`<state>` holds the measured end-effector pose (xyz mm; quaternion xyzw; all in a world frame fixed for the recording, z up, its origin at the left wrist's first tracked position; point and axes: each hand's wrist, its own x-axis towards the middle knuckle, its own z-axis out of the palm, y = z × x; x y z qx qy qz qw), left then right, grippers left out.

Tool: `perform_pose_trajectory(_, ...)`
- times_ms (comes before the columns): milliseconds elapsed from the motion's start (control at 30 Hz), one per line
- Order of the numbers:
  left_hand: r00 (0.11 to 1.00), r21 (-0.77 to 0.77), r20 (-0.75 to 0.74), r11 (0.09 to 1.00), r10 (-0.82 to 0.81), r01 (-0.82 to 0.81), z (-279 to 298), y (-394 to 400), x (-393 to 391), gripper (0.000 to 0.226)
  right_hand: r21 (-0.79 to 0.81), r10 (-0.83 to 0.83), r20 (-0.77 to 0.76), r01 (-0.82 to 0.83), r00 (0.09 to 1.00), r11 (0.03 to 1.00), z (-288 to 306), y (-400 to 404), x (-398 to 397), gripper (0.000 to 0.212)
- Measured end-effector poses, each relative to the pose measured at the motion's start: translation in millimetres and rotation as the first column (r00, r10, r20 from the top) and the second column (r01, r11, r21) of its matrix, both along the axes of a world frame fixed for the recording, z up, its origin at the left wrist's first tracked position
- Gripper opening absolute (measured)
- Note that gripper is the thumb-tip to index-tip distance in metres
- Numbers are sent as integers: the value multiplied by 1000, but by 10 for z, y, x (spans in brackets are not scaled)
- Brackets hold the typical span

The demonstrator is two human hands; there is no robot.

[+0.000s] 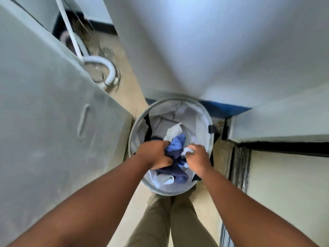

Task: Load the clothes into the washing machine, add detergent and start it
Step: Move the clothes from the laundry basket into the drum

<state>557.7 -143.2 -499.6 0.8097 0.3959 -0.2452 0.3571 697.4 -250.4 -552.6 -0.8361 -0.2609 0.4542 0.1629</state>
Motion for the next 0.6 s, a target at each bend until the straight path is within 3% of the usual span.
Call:
perform_pose_trajectory(100, 996, 0, 81, 999, 41, -41, 770, -110, -73, 37, 65, -32, 13, 31, 999, 997, 751, -114, -57, 20)
perform_pose_trajectory(267, 980, 112, 200, 993, 2, -25, 1920, -411, -204, 44, 119, 29, 19, -31, 999, 992, 1848, -344, -253, 7)
perform_pose_trajectory(400, 966, 239, 258, 970, -29, -34, 2604, -700, -397, 36, 163, 170, 155, -195, 973, 967, 2590, -492, -440, 8)
perform_pose_trajectory(500, 947, 277, 322, 958, -17, -77, 3114, -969, -649, 46, 268, 150, 264, -222, 953, 937, 3149, -746, -654, 20)
perform_pose_trajectory(600, 941, 361, 336, 930, -52, -77, 3696, -1201, -932, 55, 344, 147, 294, -248, 944, 906, 3685, -1008, -913, 9)
